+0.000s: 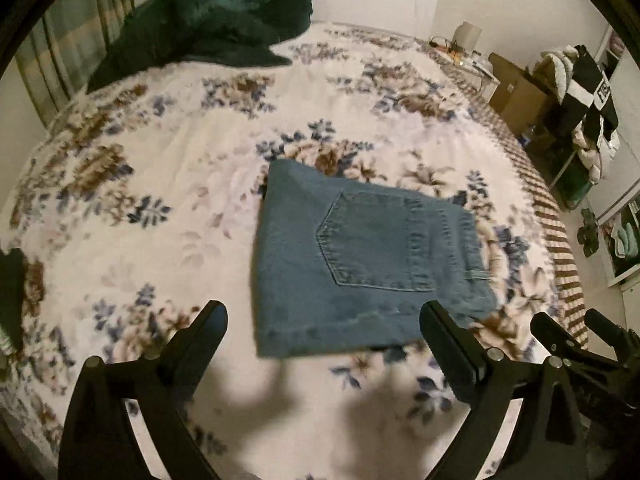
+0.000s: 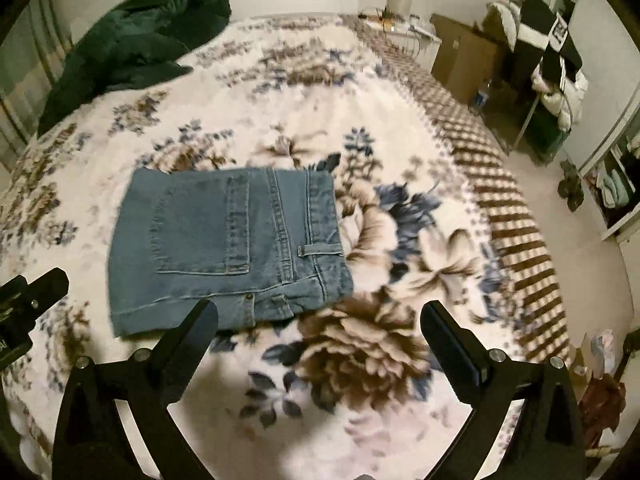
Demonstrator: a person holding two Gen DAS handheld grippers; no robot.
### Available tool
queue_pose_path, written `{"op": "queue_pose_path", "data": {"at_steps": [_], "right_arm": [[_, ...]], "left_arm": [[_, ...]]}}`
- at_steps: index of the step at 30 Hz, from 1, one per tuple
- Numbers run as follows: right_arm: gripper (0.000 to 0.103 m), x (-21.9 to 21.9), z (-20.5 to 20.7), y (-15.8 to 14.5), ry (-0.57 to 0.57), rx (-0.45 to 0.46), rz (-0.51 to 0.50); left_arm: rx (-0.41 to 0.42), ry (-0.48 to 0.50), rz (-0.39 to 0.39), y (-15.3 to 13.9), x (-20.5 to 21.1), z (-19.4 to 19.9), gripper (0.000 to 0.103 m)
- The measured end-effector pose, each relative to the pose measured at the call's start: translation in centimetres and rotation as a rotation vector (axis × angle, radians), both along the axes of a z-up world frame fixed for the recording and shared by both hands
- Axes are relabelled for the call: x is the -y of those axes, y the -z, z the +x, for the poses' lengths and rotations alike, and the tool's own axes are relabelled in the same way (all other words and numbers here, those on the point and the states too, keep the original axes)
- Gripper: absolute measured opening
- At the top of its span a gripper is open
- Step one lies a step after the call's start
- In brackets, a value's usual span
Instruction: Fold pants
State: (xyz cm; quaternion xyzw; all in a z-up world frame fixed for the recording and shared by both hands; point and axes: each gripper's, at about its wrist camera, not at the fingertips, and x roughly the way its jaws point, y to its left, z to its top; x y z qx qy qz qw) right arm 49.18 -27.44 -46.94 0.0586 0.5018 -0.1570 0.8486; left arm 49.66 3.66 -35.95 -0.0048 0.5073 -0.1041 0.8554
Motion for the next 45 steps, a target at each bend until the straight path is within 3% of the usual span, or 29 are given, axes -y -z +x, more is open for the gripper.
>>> {"op": "queue_pose_path", "data": {"at_steps": [15,23,34,40,45], "right_arm": [[0.103,-1.6,-16.2,-22.2,-0.1,0.226,-0.014],[0.103,-2.7,-26.3,-33.2,-0.16,0.335,-0.024],[0.103,-5.3,-35.9,-41.9,-0.196,0.377,-0.039],[0.103,-6.8,-38.6,-44.5,-0.184,0.417,-0.067],[0.103,-7.2,-39.4,-44.9,-0.177,0.408,-0.069]], "left_arm": [[0.17,-0.061,0.035,-19.8,0.5,-14.7,0.098],[0.245,-0.073,0.044,-27.1,1.0,-23.0,0.098],[0.301,-0.095,0.031,-33.0,-0.5,-28.9,0.098],[0.321,-0.112,0.03,-33.8,-1.4,-30.9,0.103],[0.316,-0.113,0.031,-33.8,-1.9,-31.6,0.103]]}}
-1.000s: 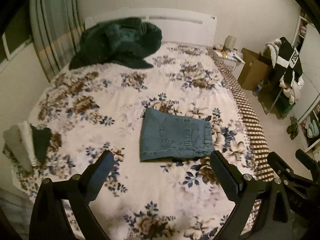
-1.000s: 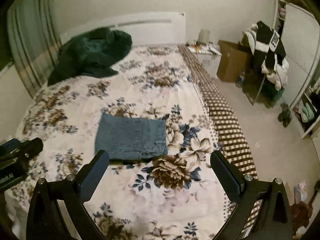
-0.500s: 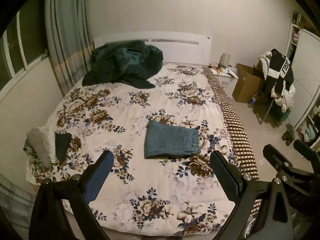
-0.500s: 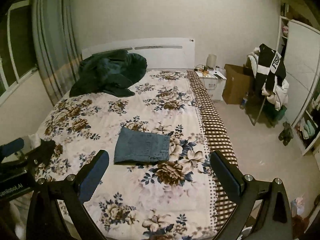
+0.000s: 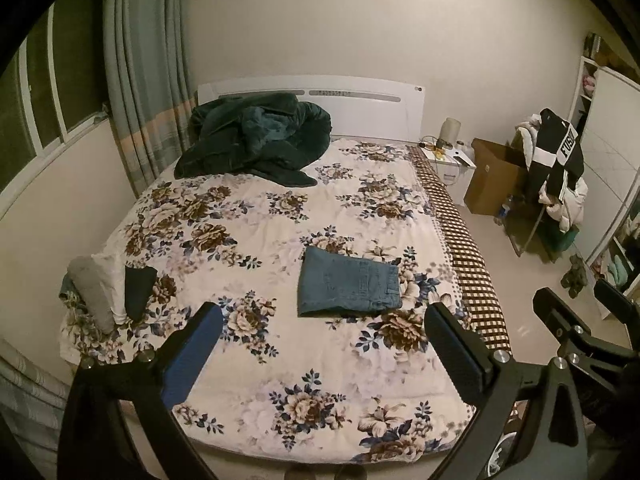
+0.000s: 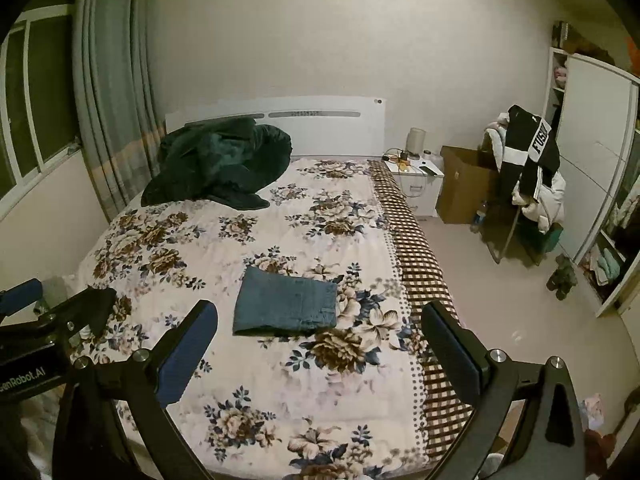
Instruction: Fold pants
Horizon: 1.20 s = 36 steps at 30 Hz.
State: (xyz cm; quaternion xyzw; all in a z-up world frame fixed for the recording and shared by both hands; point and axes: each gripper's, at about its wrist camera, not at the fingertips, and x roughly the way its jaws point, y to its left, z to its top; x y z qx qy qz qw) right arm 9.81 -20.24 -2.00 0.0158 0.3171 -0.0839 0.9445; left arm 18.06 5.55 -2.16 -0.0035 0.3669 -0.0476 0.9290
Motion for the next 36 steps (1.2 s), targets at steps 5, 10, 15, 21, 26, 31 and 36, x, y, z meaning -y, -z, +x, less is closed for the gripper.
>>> {"op": "queue_pose_path", "data": {"at_steps": [5,10,15,21,26,31,36], "right_arm": [[0.103,-0.1,0.0,0.0,0.005,-0.008,-0.001],[0.103,-0.1,0.0,0.1,0.004,-0.007,-0.002],[0.103,-0.1,-0.4,0.0,0.006,-0.007,0.004],[0.103,-0.1,-0.7,0.0,0.005,-0.01,0.004],[0.103,-0.2,-1.0,0.1,0.006,-0.014,0.005],[0.103,-0.1,-1.5,0.4,0.005,-0.02,0.011],[0.103,-0.1,-1.6,0.6,-0.003,-0.024,0.012]], "left_arm": [[0.004,-0.003,0.002,-0.1,-0.1,-0.4,0.103],[0.01,-0.005,0.006,-0.2,-0.2,-0.6,0.103],[0.015,-0.005,0.011,-0.7,-0.5,-1.4,0.103],[0.013,-0.01,0.017,-1.0,-0.9,-2.0,0.103],[0.004,-0.008,0.027,-1.4,-0.8,-2.1,0.103],[0.004,-0.011,0.03,-1.3,-0.8,-1.9,0.103],[0.003,-0.013,0.035,-1.1,-0.8,-1.8,0.103]]}}
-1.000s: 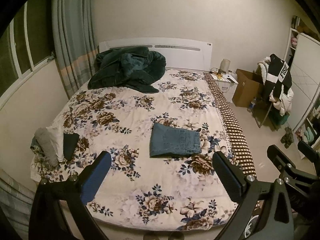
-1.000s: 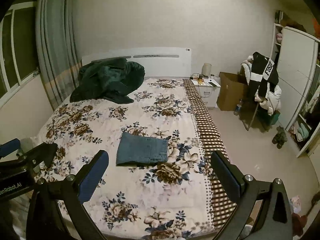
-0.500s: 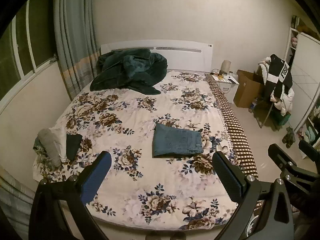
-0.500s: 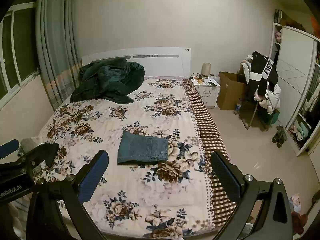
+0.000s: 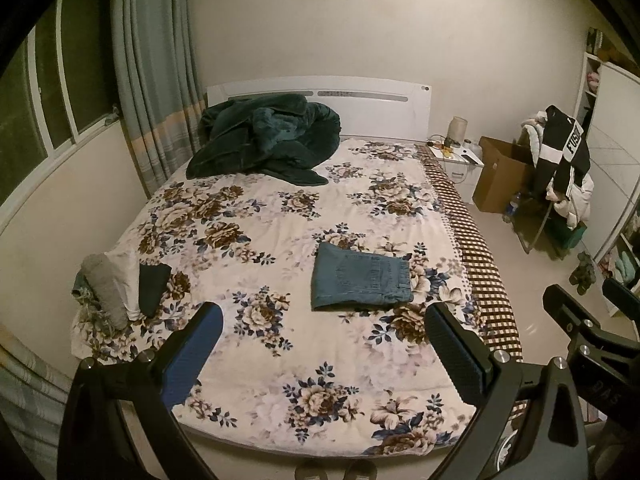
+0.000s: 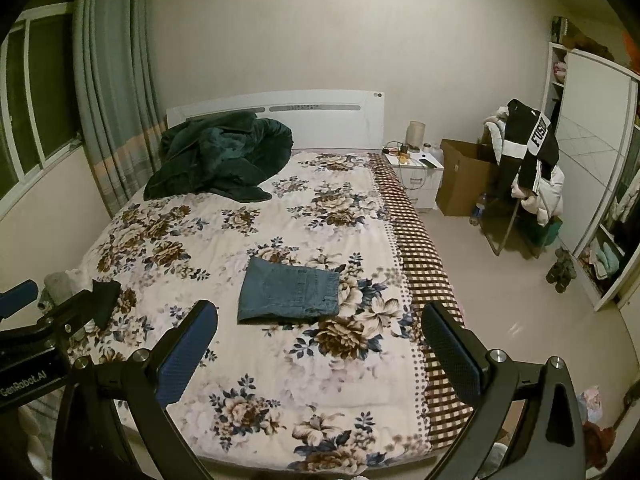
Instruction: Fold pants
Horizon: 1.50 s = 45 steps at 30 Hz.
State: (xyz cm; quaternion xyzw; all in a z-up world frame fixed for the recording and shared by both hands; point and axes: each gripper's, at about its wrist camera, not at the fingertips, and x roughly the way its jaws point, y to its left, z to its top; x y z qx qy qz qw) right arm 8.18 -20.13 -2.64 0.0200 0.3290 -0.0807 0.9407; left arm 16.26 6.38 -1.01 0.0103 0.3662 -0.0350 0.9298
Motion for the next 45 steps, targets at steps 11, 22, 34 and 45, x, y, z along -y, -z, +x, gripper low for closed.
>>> {"op": "queue_pose_path", "data": {"at_steps": [11,22,34,45], "right_arm": [[0.103,-0.2,0.4,0.0,-0.012,-0.004,0.002],[0.103,-0.2,0.4,0.0,-0.015,-0.005,0.001],[0.103,-0.2,0.4,0.0,-0.011,-0.005,0.002],[0.103,-0.2,0.9,0.0,-0.018,-0.008,0.008]], "left_arm": [[0.002,-0.007,0.004,0.1,0.0,-0.1,0.103],[0.004,-0.013,0.003,0.2,0.1,-0.4,0.103],[0.006,-0.013,0.004,0.2,0.0,-0.4,0.103],[0.009,-0.016,0.005,0.2,0.0,-0.3,0.103]]}}
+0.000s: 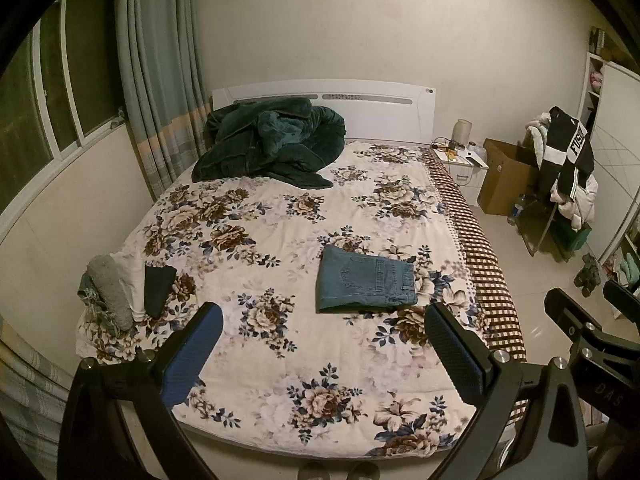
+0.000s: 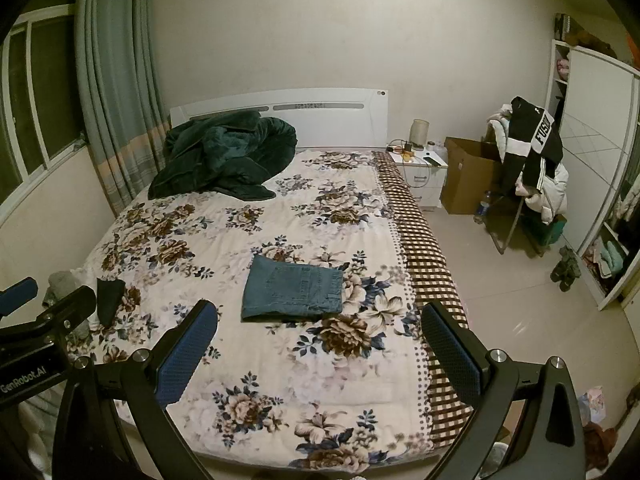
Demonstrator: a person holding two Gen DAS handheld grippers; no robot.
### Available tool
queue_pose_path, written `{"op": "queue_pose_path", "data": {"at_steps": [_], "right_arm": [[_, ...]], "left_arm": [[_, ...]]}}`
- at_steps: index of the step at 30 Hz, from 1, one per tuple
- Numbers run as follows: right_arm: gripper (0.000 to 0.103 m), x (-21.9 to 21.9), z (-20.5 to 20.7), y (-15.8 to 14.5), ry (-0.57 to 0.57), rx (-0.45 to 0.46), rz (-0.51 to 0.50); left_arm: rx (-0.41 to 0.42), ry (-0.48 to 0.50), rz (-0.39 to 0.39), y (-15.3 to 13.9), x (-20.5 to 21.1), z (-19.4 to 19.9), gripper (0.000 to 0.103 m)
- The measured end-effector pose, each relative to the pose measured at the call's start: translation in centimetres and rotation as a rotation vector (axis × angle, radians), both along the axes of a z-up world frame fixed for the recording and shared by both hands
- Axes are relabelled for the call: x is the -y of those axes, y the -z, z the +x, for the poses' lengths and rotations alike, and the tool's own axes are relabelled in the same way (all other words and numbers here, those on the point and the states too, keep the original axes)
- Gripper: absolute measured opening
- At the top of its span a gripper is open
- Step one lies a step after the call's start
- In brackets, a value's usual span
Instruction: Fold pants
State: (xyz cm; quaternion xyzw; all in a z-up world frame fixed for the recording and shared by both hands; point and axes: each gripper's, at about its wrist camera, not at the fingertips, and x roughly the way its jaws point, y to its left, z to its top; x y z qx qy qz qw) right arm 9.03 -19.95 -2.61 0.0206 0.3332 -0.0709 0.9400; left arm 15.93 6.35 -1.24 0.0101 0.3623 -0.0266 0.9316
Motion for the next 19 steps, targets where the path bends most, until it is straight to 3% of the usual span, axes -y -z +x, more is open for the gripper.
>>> {"op": "queue_pose_path", "data": {"at_steps": [19], "right_arm": [[0.103,0.0,-0.03,0.1,0.003,-0.001,0.0]], "left_arm": [[0.0,-0.013,-0.002,0.37,-0.3,-0.2,0.103]]}}
